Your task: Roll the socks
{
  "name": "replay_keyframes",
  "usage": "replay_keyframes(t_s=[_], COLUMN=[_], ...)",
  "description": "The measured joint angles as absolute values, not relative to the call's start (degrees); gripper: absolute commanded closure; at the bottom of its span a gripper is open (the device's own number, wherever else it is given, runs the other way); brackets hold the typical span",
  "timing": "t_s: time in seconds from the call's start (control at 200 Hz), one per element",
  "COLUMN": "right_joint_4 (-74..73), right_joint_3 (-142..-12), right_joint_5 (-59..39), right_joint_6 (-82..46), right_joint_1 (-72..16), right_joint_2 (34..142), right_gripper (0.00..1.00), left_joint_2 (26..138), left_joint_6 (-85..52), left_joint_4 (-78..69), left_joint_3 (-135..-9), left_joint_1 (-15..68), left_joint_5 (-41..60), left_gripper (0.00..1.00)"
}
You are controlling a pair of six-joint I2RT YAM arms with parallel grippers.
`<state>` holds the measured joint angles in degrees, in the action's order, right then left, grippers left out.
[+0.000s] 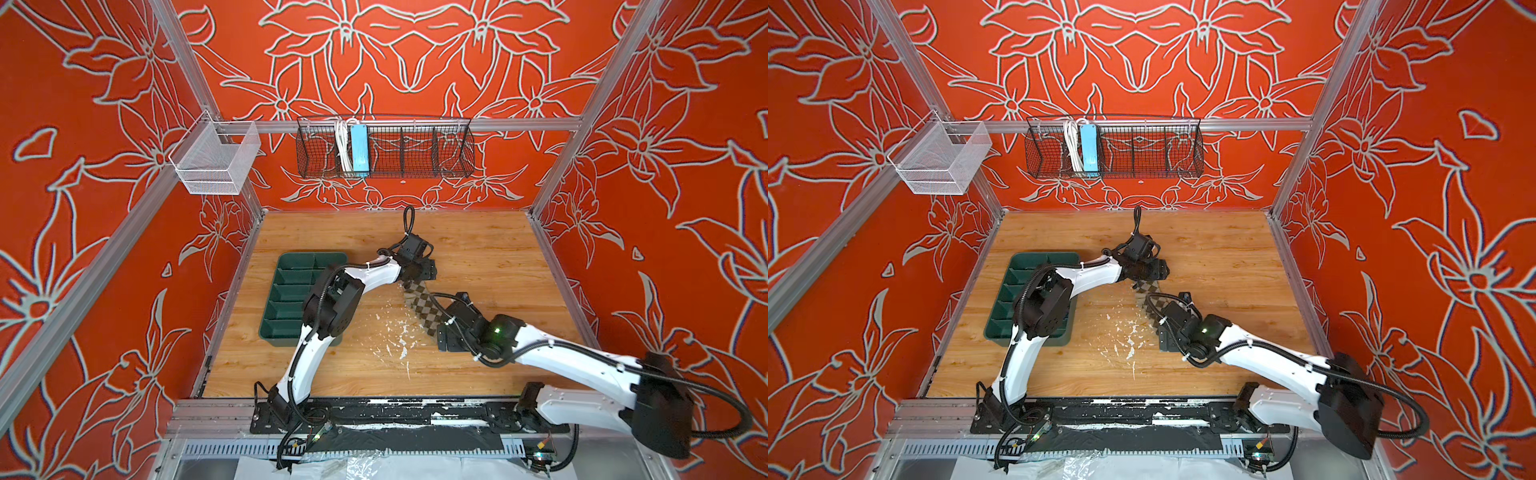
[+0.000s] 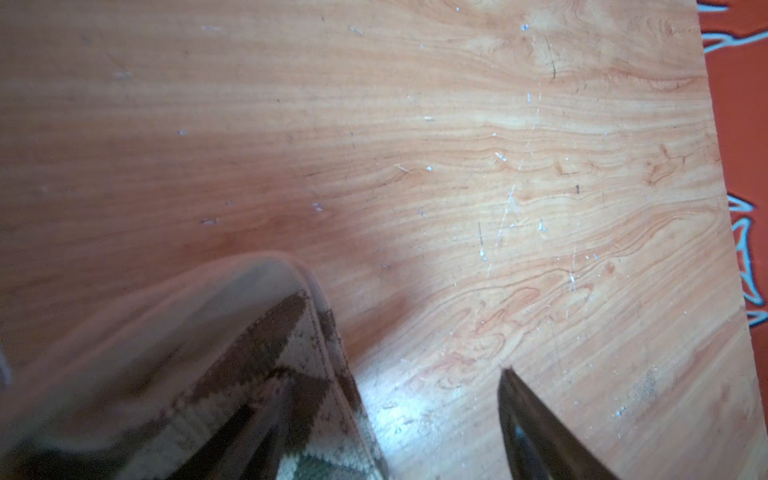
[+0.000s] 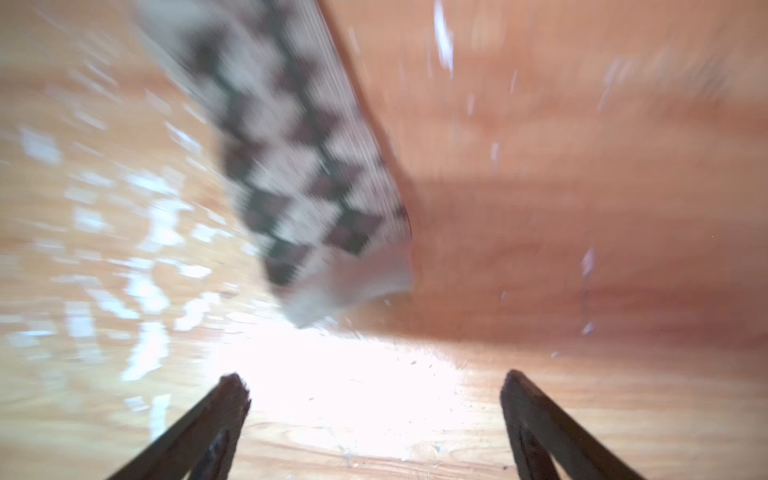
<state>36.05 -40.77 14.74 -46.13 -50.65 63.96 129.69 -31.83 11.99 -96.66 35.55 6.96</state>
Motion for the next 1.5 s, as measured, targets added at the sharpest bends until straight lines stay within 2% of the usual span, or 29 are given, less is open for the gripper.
replay_keyframes(t_s=[0.1, 0.25, 0.52, 0.906, 1.146, 1.501], right_joint_4=[35.4, 33.7, 29.6, 22.5, 20.3, 21.8], right_joint_3=[-41.7, -42.0, -41.9, -42.5, -48.2, -51.6], right_joint_5=[15.8, 17.3, 17.1, 20.6, 20.9, 22.0], right_joint_6=[-42.9, -38.2, -34.7, -40.7, -45.5, -47.0], right_joint_1=[-47.8, -43.0, -42.5, -51.6, -58.7, -60.1], right_joint_2=[63.5, 69.4, 81.2, 87.0, 93.9, 96.6], right_gripper=[0.02, 0.02, 0.05, 0.05, 0.03, 0.03], left_joint_2=[129.7, 129.7, 130.3, 132.4, 132.6, 133.0], left_joint_6=[-31.3, -31.0, -31.1, -30.3, -30.0, -30.0], left_joint_4=[12.2, 12.4, 14.1, 16.4, 16.8, 17.2], left_joint_3=[-96.8, -96.9, -98.3, -102.2, -102.4, -103.2], left_joint_1=[35.6, 35.5, 35.5, 35.3, 35.2, 35.1], left_joint_5=[7.1, 7.2, 7.6, 7.6, 7.7, 7.8], left_gripper=[0.22, 0.22, 0.22, 0.21, 0.21, 0.21])
